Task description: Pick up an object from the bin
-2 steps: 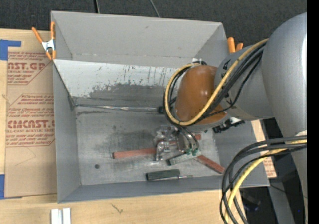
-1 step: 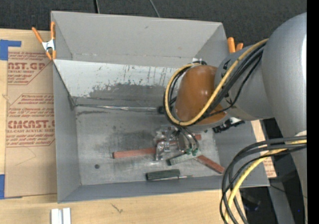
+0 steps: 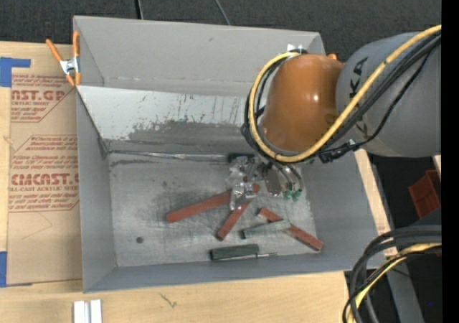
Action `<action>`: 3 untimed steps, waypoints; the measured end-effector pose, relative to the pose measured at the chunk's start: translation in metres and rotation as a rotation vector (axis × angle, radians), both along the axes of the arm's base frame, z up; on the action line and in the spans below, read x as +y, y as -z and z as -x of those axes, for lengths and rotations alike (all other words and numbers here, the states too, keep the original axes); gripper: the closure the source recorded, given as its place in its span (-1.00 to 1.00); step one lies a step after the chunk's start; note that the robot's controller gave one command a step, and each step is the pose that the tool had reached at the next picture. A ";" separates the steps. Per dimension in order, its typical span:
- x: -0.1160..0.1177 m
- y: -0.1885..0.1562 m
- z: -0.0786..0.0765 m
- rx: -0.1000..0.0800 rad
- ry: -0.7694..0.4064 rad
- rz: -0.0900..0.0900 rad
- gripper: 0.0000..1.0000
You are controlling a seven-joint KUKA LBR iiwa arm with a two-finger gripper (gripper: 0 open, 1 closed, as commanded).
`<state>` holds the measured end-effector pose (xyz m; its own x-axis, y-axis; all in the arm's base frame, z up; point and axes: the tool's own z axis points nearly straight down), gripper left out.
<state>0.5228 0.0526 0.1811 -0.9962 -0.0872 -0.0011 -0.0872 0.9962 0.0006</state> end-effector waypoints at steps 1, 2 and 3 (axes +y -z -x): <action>0.000 0.000 0.000 0.000 0.000 0.000 1.00; 0.000 0.014 0.003 0.000 0.020 0.000 1.00; 0.003 -0.012 0.004 0.002 0.040 0.000 1.00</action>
Offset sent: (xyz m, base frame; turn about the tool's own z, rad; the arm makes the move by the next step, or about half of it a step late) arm -0.0043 -0.0007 -0.0158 0.0252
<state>0.5190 0.0552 0.1934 -0.9989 -0.0474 0.0007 -0.0474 0.9989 0.0009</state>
